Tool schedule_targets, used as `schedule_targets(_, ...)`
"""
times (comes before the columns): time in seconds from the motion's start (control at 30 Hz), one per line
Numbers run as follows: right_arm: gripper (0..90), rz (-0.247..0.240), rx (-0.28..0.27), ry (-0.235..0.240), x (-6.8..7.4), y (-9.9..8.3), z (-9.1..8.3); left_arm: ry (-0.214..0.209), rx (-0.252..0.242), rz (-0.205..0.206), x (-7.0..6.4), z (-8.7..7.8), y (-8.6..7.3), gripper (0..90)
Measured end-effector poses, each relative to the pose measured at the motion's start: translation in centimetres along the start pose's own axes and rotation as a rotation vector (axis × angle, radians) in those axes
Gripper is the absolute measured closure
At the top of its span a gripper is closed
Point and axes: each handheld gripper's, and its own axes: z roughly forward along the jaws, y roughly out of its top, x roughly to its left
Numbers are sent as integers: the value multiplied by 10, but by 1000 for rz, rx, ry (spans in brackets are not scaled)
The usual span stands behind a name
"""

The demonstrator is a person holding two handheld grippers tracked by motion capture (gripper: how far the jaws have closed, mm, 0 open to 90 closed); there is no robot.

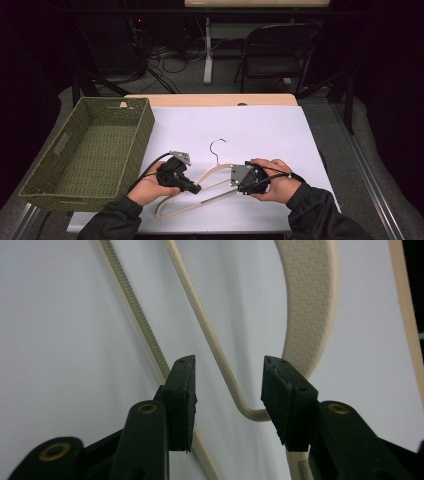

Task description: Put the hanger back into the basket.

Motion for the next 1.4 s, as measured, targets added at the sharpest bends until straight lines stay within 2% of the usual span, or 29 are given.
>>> schedule_targets(0.2,562,38,-24,-16,-4,-4,-9,29,-17,-2,-1,-7,-1,873)
schedule_targets(0.27,557,51,-36,-29,-6,-7,-14,45,-39,-19,0,-13,-2,873)
schedule_targets(0.47,547,88,-37,-38,-6,-12,-17,76,-91,-34,0,-24,-4,873)
schedule_targets(0.57,544,80,-25,-39,-6,-17,-14,99,-128,-71,0,-30,-5,873)
schedule_targets(0.67,542,91,-24,-37,-6,-19,-13,114,-140,-84,0,-33,-6,874)
schedule_targets(0.8,525,126,-20,-25,-6,-22,-11,129,-165,-116,-1,-39,-8,873)
schedule_targets(0.87,515,140,-3,-11,-7,-23,-11,146,-177,-133,-5,-45,-10,873)
schedule_targets(0.93,506,156,-19,-19,-7,-24,-9,155,-184,-140,-7,-47,-10,873)
schedule_targets(1.17,486,212,8,-2,-10,-29,-6,224,-210,-173,-20,-68,-12,873)
schedule_targets(1.2,485,220,27,0,-10,-30,-6,230,-217,-178,-22,-71,-13,873)
schedule_targets(1.3,481,231,10,-2,-10,-31,-5,258,-231,-190,-26,-81,-14,873)
schedule_targets(1.33,474,251,12,-2,-11,-32,-5,264,-237,-193,-29,-88,-16,873)
schedule_targets(1.37,474,245,9,-5,-12,-33,-5,272,-235,-189,-30,-92,-16,873)
schedule_targets(1.4,474,266,6,-3,-11,-34,-6,275,-239,-189,-31,-95,-17,873)
